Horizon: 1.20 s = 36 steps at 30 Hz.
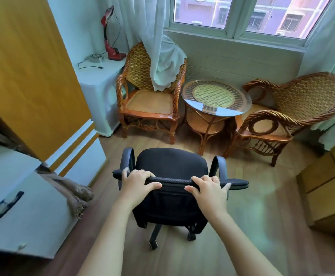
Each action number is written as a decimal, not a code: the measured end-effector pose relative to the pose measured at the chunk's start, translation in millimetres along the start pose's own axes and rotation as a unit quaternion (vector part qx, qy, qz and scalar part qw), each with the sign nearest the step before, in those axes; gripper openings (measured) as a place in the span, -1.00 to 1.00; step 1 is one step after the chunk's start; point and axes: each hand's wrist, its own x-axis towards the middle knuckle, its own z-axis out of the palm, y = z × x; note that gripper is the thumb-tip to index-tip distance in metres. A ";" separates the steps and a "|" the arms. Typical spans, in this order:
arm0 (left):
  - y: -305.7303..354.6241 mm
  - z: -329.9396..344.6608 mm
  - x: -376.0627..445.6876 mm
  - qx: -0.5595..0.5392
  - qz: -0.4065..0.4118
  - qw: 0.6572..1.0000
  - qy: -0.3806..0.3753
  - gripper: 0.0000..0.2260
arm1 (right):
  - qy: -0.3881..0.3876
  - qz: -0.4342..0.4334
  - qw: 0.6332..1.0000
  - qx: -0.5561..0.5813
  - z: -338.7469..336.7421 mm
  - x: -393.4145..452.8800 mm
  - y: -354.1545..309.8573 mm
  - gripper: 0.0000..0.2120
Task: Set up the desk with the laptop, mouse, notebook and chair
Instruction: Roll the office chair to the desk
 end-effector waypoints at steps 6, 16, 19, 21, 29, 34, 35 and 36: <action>0.8 -2.0 -33.7 0.000 -0.007 1.000 0.008 -0.69 | 0.002 0.012 0.999 0.040 3.0 -28.5 -1.4 -0.67; -36.4 -27.6 -102.6 0.016 -0.039 0.999 0.022 -0.71 | -0.014 -0.010 0.998 0.061 16.7 -86.6 -48.4 -0.71; -50.4 -38.9 -124.0 0.005 -0.056 0.998 0.033 -0.73 | -0.016 -0.033 0.997 0.063 19.3 -98.2 -65.6 -0.74; -67.1 -48.5 -149.0 0.003 -0.064 0.997 0.045 -0.73 | -0.025 -0.052 0.997 0.059 23.6 -112.8 -83.7 -0.77; -115.8 -80.3 -263.4 0.011 -0.143 0.987 0.075 -0.75 | -0.039 -0.141 0.987 0.060 45.8 -191.9 -145.0 -0.78; -136.6 -89.9 -336.0 0.017 -0.187 0.975 0.120 -0.69 | -0.060 -0.192 0.978 0.050 56.4 -237.5 -176.3 -0.74; -140.4 -90.7 -349.6 0.018 -0.195 0.972 0.128 -0.68 | -0.063 -0.203 0.976 0.050 57.9 -246.5 -181.7 -0.73; -143.7 -91.4 -362.7 0.021 -0.202 0.970 0.135 -0.68 | -0.066 -0.214 0.973 0.048 59.5 -255.1 -186.8 -0.73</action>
